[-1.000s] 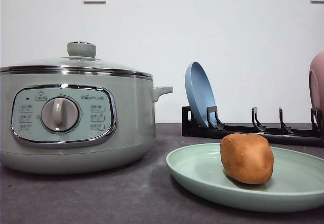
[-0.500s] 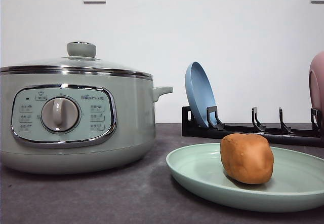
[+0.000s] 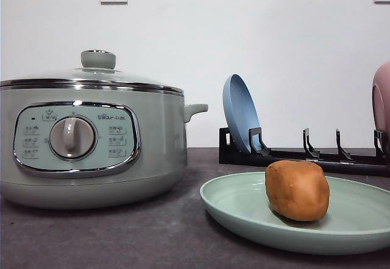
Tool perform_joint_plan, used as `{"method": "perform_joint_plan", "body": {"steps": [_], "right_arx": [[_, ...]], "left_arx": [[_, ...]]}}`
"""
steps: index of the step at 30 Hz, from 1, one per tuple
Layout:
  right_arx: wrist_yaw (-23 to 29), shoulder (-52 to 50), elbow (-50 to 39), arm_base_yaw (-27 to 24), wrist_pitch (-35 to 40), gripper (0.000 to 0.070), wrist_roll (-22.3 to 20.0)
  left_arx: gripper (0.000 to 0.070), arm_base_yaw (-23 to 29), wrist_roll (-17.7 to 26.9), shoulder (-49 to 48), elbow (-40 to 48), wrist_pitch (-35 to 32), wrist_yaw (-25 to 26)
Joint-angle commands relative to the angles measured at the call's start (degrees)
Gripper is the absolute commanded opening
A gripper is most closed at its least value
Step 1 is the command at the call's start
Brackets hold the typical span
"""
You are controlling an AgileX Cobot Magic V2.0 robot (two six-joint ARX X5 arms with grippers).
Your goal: Transfer potato from steamer to green plate
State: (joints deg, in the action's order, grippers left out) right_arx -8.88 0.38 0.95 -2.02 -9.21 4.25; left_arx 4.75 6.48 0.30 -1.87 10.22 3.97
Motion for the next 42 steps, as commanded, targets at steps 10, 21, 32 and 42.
{"method": "perform_joint_plan", "body": {"steps": [10,21,32,42], "right_arx": [[0.0,-0.2,-0.3,0.0,0.2,0.0000,-0.4],[0.0,-0.2,-0.3,0.0,0.2,0.0000,-0.4],[0.0,-0.2,-0.3,0.0,0.2,0.0000,-0.4],[0.0,-0.2,-0.3,0.0,0.2,0.0000,-0.4]], "left_arx": [[0.0000,0.2,-0.3,-0.1,1.2,0.5,-0.1],[0.0000,0.2,-0.3,-0.1,1.2,0.5,-0.1],[0.0000,0.2,-0.3,-0.1,1.2,0.5,-0.1],[0.0000,0.2,-0.3,-0.1,1.2,0.5,-0.1]]}}
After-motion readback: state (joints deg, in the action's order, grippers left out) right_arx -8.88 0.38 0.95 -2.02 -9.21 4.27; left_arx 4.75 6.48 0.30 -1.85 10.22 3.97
